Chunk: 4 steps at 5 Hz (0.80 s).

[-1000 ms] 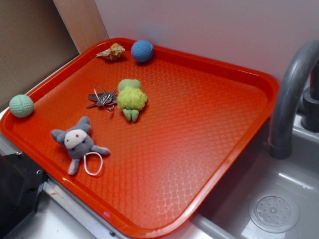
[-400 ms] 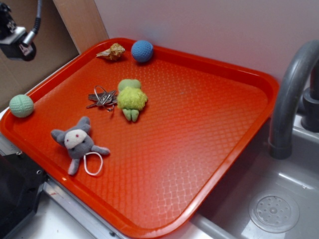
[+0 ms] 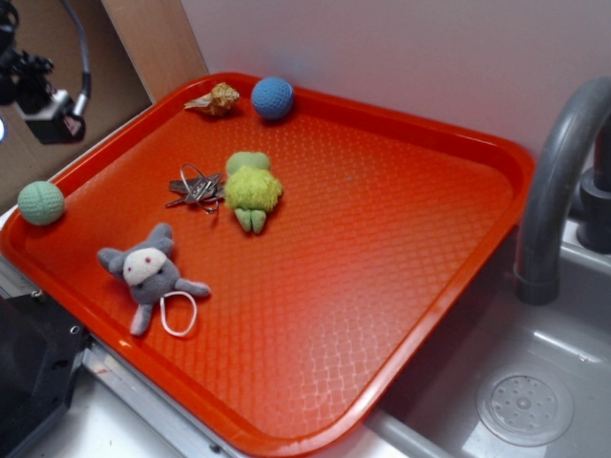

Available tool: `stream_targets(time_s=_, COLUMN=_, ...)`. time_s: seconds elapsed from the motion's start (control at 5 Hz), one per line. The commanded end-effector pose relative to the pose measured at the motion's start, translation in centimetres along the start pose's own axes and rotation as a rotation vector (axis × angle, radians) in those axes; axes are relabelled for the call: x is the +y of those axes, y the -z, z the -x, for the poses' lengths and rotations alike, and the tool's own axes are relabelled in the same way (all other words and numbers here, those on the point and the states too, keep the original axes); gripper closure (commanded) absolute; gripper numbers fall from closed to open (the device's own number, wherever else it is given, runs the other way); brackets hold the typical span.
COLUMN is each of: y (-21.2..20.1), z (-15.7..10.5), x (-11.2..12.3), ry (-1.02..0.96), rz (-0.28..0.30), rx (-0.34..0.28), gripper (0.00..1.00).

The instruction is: Grab the green ball.

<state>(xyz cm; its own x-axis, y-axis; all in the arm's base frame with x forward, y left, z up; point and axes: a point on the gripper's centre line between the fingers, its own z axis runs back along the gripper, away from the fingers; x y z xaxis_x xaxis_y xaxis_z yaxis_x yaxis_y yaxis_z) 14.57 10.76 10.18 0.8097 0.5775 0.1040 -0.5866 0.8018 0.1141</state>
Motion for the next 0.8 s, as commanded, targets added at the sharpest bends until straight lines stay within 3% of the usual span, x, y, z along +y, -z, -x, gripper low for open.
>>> stream_targets(time_s=0.0, y=3.5, z=-2.6, x=3.8, ry=-0.049, rz=0.004, rx=-0.004, gripper=0.0)
stream_targets(time_s=0.2, y=4.2, z=-3.5, x=3.6, ry=0.033, rz=0.062, rx=-0.057, gripper=0.0)
stream_targets(time_s=0.4, y=4.7, z=-4.0, x=4.1, ry=0.105, rz=0.079, rx=-0.063, gripper=0.0)
stream_targets(time_s=0.6, y=5.4, z=-3.8, x=4.6, ry=0.14, rz=0.028, rx=-0.066, gripper=0.0)
